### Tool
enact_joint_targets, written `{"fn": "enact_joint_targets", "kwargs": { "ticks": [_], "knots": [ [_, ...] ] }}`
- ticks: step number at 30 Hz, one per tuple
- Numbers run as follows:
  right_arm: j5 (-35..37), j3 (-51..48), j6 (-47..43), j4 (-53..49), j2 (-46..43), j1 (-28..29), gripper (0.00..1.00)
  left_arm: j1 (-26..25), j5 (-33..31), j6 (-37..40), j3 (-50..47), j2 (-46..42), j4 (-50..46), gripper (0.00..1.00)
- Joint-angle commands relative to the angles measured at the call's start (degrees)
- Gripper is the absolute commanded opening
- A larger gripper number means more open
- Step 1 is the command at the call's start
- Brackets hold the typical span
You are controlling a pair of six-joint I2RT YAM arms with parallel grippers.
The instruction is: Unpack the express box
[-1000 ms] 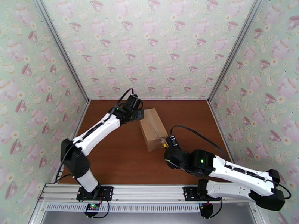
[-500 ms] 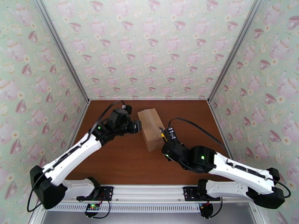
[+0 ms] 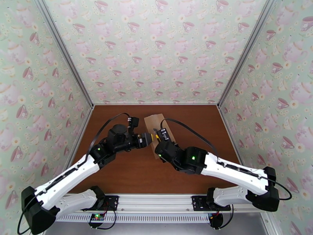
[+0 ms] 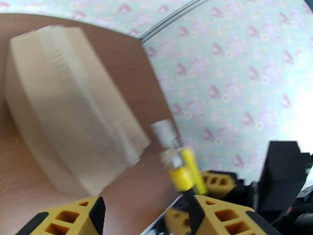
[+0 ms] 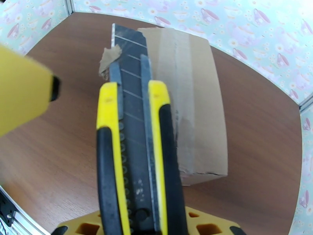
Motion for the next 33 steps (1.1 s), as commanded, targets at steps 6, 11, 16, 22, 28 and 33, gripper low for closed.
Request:
{"fn": "enact_joint_targets", "kwargs": {
  "ticks": [6, 11, 16, 22, 28, 33],
  "knots": [
    [-1.0, 2.6, -0.9, 2.0, 0.6, -0.1, 0.00, -0.2, 4.4, -2.0, 0.6, 4.5, 8.0, 0.60],
    [-1.1, 2.7, -1.1, 2.4, 0.6, -0.2, 0.00, -0.2, 4.6, -2.5, 1.0, 6.3, 9.6, 0.57],
    [-1.7, 2.5, -1.1, 2.8, 0.6, -0.2, 0.00, -0.3, 4.3, -2.7, 1.3, 7.6, 11.1, 0.53],
    [-2.0, 2.3, -0.8, 3.1, 0.6, -0.2, 0.00, -0.2, 6.0, -3.2, 2.4, 10.0, 11.8, 0.45],
    [-2.4, 2.3, -1.1, 3.4, 1.1, -0.2, 0.00, -0.2, 6.5, -3.4, 3.0, 10.8, 12.3, 0.42],
    [-2.5, 2.7, -1.3, 3.5, 1.6, -0.2, 0.00, -0.2, 7.2, -3.4, 3.1, 11.6, 12.3, 0.42]
  ]
}}
